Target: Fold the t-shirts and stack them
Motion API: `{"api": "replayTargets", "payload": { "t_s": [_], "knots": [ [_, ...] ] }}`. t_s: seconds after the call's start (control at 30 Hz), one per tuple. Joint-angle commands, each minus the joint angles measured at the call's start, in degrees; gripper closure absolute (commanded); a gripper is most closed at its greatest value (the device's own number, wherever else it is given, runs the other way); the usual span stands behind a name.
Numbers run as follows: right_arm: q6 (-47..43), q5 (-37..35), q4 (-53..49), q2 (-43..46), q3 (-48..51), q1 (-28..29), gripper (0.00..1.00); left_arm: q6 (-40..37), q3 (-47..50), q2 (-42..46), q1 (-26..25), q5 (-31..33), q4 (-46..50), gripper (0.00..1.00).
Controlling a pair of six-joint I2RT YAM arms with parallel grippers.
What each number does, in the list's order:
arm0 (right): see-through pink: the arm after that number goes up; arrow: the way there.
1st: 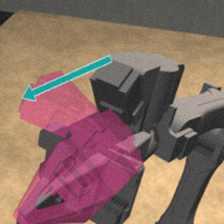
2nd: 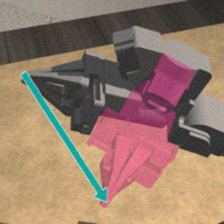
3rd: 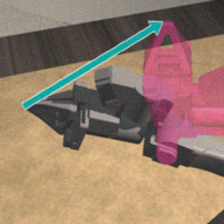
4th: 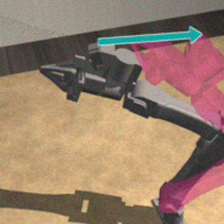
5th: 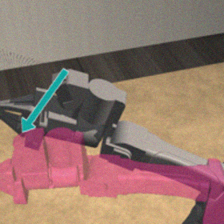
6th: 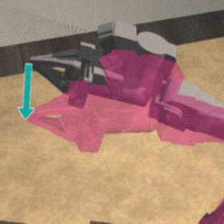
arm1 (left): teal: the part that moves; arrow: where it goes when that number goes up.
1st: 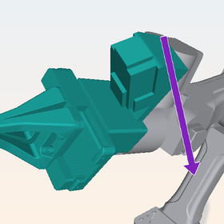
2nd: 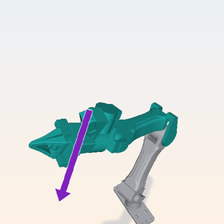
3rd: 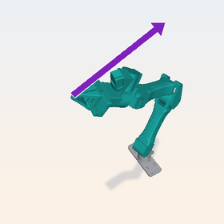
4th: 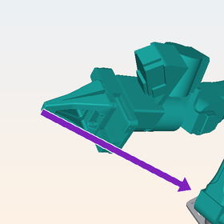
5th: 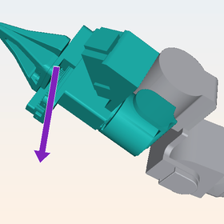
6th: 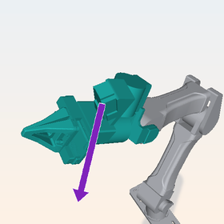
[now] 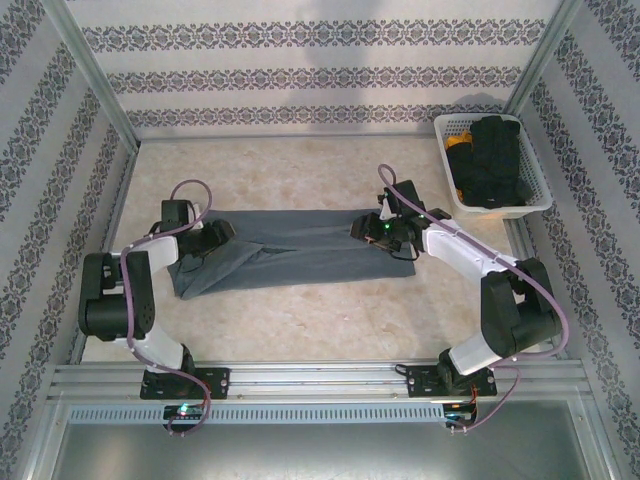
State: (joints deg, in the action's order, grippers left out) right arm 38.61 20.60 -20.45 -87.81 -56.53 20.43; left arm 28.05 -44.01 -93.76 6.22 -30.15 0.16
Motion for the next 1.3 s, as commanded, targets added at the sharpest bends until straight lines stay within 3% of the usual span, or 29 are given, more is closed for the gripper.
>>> {"api": "replayTargets", "payload": {
  "t_s": [0.0,0.13,0.43,0.77,0.9,1.07,1.2,1.27],
  "knots": [
    [-0.16,1.46,0.51,-1.14,-2.09,0.50,0.46,-1.33,-1.21,-2.45,-1.83,-2.64,-4.24,0.45],
    [-0.38,1.19,0.14,-1.62,-3.10,0.45,0.46,-0.49,0.84,-1.45,-2.79,-3.28,-4.55,0.51],
    [0.25,1.55,1.11,-3.20,-3.50,0.24,0.47,4.64,8.40,10.91,-6.23,-4.03,-2.28,0.83],
    [0.46,2.52,1.90,-5.19,-4.54,-0.08,0.48,15.03,14.87,20.40,-13.96,-3.65,1.46,0.94],
    [0.50,3.00,1.99,-5.61,-4.55,-0.34,0.48,17.33,17.00,24.38,-15.67,-0.61,6.87,0.88],
    [1.11,3.70,2.63,-6.24,-4.07,-0.36,0.48,17.74,17.65,30.63,-15.65,2.25,14.08,0.62],
    [1.21,4.01,2.82,-6.76,-4.01,-0.39,0.48,16.34,13.25,34.10,-14.87,5.90,20.34,0.57],
    [1.04,4.26,2.95,-7.01,-4.12,-0.21,0.48,16.72,10.98,33.64,-10.97,7.25,22.23,0.58]
  ]
}}
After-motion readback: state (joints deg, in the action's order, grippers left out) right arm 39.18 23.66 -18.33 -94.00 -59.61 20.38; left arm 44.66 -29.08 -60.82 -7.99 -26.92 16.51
